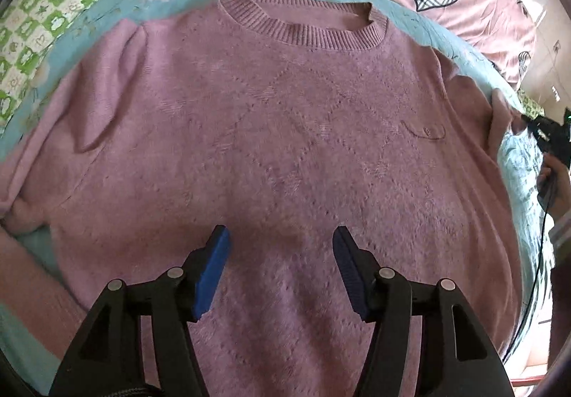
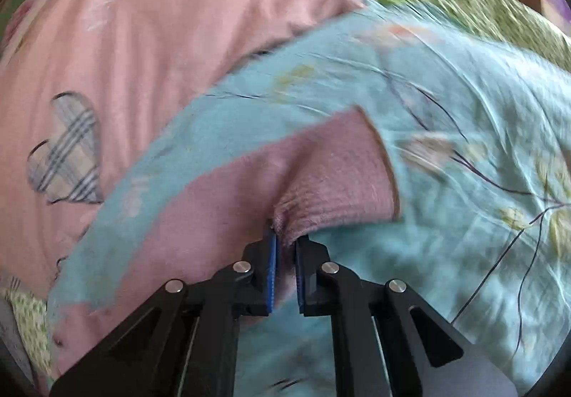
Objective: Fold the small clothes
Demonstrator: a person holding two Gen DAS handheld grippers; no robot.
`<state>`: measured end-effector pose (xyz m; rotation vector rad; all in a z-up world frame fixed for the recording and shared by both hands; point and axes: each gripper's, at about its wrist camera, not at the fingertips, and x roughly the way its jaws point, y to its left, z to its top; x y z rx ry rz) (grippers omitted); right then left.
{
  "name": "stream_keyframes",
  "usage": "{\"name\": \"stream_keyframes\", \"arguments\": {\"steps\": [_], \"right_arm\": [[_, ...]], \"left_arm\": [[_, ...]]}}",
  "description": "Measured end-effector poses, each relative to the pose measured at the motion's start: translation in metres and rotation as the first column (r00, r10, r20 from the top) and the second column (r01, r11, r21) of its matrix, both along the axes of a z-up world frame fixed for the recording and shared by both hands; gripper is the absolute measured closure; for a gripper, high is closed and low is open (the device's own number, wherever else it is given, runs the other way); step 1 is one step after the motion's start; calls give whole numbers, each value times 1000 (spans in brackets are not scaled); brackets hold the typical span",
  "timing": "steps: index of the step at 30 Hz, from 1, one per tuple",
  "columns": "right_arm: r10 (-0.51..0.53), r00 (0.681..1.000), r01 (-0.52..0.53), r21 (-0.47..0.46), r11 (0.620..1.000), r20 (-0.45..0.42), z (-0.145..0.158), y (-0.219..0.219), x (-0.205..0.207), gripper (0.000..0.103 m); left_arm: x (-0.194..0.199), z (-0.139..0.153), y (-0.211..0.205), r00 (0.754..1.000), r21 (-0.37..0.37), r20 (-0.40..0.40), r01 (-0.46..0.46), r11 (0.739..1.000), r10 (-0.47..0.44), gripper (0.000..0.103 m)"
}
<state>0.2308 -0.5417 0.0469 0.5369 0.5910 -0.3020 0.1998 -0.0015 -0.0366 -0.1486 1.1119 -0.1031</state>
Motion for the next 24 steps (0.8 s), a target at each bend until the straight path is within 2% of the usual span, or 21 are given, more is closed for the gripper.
{"name": "stream_keyframes", "arguments": {"steps": [2,4,6,7,8,10,14,17,19,21,22,24], "right_arm": [[135,988,-131,-57,990,72,27,47,-9,93],[261,959,-251,-96,963,112,44,94,-16,93],[401,903,-388,-105,916,158,60,148,-25,93],[476,861,-467,-95,879,177,65,180,-28,93],[516,836,-510,-86,856,187,67,199,-30,93],[618,757,-628,-28,778,213,65,253,-31,93],[763,607,-790,65,610,222,46,346,-33,93],[852,497,-868,116,483,165,19,420,-35,93],[884,450,-890,148,432,124,0,454,-38,93],[912,403,-902,200,382,80,-21,478,-39,89],[919,390,-902,225,369,55,-29,486,-39,85],[926,376,-887,292,358,5,-46,492,-38,65]], "left_arm": [[-4,4,7,1000,-3,6,-8,1000,8,42],[-12,8,14,1000,10,3,-13,1000,13,42],[-23,13,22,1000,15,12,-21,1000,21,42],[-27,15,27,999,9,18,-27,1000,27,40],[-31,16,30,999,2,21,-34,999,34,39],[-43,19,45,998,-17,29,-58,998,59,39],[-60,22,72,995,-49,23,-98,994,99,39],[-72,29,88,993,-58,41,-107,993,109,39],[-78,36,97,992,-62,57,-108,992,111,35],[-80,40,101,992,-59,70,-104,993,108,33],[-80,42,102,992,-56,72,-100,993,104,32],[-74,42,100,993,-50,69,-88,995,91,31]]}}
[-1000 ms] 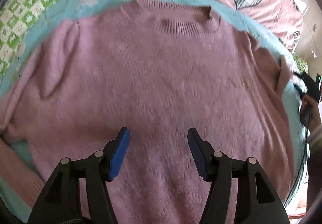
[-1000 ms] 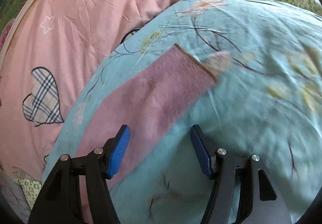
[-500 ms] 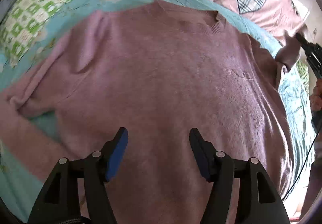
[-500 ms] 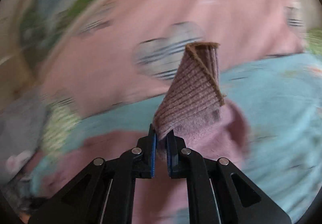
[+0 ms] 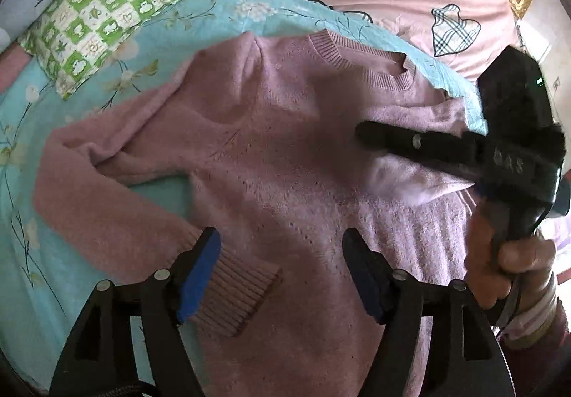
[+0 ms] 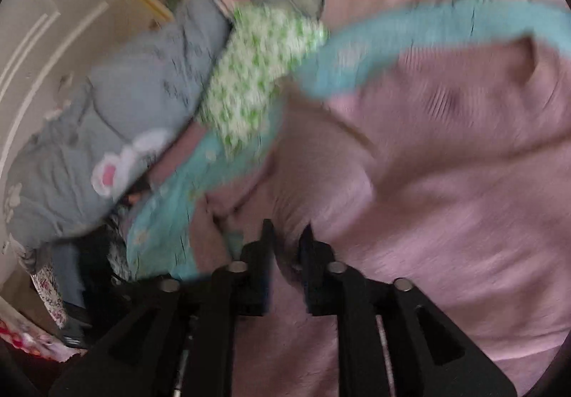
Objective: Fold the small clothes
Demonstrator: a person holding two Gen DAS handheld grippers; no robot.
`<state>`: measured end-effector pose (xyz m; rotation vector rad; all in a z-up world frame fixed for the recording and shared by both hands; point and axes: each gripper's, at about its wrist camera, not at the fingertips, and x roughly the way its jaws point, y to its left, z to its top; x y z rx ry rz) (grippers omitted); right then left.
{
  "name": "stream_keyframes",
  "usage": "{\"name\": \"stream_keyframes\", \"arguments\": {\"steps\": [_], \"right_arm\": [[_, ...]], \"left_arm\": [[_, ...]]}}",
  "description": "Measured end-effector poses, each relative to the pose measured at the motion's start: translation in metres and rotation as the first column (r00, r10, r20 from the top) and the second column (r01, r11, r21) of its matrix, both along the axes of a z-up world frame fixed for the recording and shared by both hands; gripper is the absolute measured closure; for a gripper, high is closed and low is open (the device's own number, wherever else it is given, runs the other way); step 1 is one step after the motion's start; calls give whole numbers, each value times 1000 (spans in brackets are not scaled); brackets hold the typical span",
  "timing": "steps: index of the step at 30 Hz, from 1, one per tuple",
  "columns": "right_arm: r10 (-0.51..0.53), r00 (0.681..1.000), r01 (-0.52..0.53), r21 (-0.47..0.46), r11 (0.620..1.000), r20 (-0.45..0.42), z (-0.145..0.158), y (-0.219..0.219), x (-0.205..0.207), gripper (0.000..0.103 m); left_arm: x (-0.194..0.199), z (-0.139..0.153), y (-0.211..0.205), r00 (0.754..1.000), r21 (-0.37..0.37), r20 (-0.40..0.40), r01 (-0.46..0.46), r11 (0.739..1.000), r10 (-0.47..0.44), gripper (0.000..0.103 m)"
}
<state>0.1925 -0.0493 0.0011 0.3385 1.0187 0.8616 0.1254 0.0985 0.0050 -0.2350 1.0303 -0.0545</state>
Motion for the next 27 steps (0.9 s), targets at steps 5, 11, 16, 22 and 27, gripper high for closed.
{"name": "stream_keyframes", "arguments": {"steps": [5,11,16,22,27], "right_arm": [[-68,998,67,46,997,6,3,-31,-7,50],[-246,968,245,37,969,51,20,-99,-32,50],[-371,928,369,56,928,43,18,-148,-55,50],[-513,856,512,35,858,64,15,-193,-66,50],[-615,780,623,-56,780,115,19,-228,-50,50]], "left_arm": [[23,-7,-12,1000,31,-17,25,999,-24,26],[59,-34,-3,996,40,-88,-24,999,27,28],[63,-38,-7,999,49,-37,-37,998,39,100],[39,-13,7,992,50,110,-70,996,64,101],[40,-27,18,994,48,67,-94,994,91,100]]}}
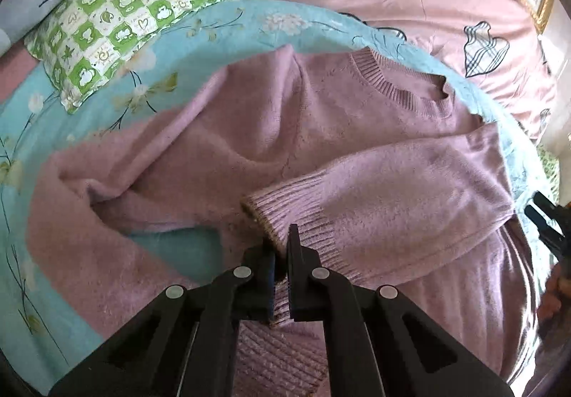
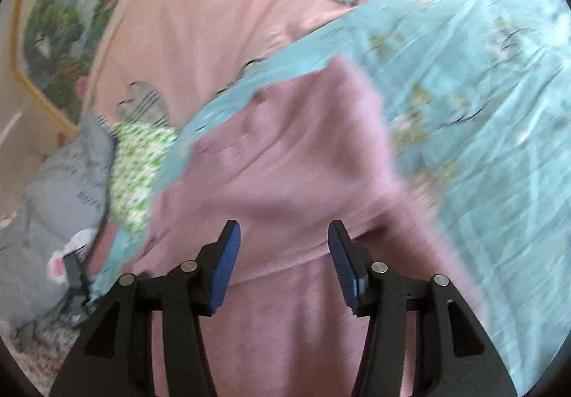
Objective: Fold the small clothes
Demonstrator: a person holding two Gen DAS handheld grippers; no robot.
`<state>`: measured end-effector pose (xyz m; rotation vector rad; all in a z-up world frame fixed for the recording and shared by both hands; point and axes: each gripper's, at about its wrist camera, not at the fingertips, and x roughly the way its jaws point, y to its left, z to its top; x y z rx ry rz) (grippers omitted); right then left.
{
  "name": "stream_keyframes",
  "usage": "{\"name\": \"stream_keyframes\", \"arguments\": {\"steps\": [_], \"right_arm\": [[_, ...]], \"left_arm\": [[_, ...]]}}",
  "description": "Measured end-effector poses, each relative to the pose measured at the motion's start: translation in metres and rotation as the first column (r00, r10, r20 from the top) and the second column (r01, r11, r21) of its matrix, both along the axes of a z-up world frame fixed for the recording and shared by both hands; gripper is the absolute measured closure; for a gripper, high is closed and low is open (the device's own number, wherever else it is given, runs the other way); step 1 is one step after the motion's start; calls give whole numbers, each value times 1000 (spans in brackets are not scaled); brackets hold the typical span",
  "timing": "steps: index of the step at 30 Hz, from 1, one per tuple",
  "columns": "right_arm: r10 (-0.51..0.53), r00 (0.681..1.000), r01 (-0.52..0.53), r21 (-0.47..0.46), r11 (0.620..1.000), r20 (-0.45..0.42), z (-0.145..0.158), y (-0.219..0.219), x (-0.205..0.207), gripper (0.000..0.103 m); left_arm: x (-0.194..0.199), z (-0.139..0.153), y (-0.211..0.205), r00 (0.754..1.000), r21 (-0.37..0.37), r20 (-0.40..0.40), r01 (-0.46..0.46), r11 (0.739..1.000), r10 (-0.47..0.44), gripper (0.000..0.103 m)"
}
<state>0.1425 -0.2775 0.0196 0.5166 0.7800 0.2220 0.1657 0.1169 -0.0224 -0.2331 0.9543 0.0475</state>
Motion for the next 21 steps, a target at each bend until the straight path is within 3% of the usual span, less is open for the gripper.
{"name": "stream_keyframes", "arguments": {"steps": [8,12,14,18,21], "right_arm": [[-87,993,69,-209,975,-77,-7,-13,88,42],[-43,989,20,-161,987,-139,-26,-17,131,43],[17,989,-44,-181,983,-149,-27,-12,140,93],[-73,997,65,-214,975,-29,3,-39,127,94],[-88,996,78,-230,970,-33,2,-50,131,94]], "left_arm": [[-3,-7,-18,999,59,-29,48,997,-46,100],[2,-9,-21,998,71,-44,47,996,-44,100],[6,-8,-23,998,75,-45,54,996,-51,100],[20,-5,-33,995,29,-28,93,995,-93,101],[31,-15,-46,994,78,-47,105,991,-102,101]]}}
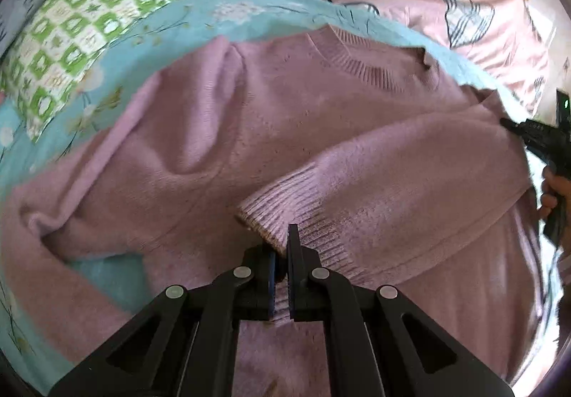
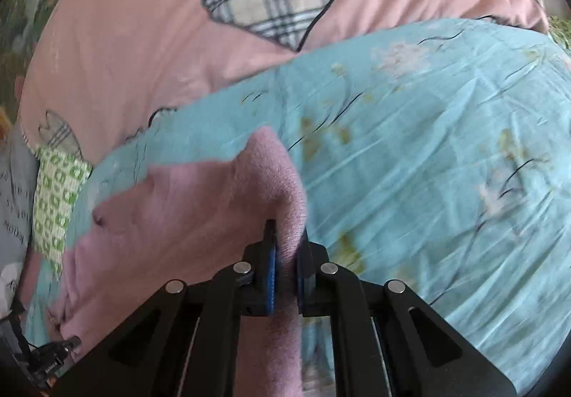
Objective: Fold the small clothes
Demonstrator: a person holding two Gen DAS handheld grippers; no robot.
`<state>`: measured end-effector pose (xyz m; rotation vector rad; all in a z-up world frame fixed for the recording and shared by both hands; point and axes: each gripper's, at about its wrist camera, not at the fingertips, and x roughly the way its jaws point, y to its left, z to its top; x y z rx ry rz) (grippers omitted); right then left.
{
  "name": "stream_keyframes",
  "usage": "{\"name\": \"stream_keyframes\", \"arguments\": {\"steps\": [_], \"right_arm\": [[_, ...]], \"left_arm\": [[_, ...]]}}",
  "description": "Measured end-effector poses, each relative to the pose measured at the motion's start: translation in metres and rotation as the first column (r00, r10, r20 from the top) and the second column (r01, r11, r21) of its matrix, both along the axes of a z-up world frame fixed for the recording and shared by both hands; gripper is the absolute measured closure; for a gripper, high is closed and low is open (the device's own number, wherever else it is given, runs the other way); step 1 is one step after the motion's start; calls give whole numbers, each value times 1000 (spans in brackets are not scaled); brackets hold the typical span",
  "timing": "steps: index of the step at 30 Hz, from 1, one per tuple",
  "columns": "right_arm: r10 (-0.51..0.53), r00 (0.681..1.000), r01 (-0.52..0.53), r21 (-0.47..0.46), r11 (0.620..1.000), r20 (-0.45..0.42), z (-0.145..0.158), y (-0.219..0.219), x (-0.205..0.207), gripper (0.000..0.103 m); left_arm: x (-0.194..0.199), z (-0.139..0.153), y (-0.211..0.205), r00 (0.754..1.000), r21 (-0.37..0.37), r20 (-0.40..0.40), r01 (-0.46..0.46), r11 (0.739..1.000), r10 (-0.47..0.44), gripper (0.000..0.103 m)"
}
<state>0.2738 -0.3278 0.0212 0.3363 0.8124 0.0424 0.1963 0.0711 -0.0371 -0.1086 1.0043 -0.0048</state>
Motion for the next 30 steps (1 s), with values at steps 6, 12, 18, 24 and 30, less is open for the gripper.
{"name": "stream_keyframes", "arguments": {"steps": [6,12,18,24,30], "right_arm": [[-34,994,29,-54,998,-102,-26,2,10,83],[-34,999,34,42,999,8,9,8,-40,65],[127,990,-133,119,984,59,16,64,-105,52],[223,974,-226,153,962,39,-3,112,-153,52],[266,964,-266,175,948,24,-12,135,-188,52]], "left_arm": [[-2,0,15,1000,-28,-19,-3,1000,3,99],[-34,20,33,1000,-55,-2,-22,998,22,95],[-91,32,62,996,-163,6,-86,983,88,89],[-132,32,91,987,-217,-6,-158,963,160,76],[-139,14,119,973,-303,-64,-229,925,220,65]]}}
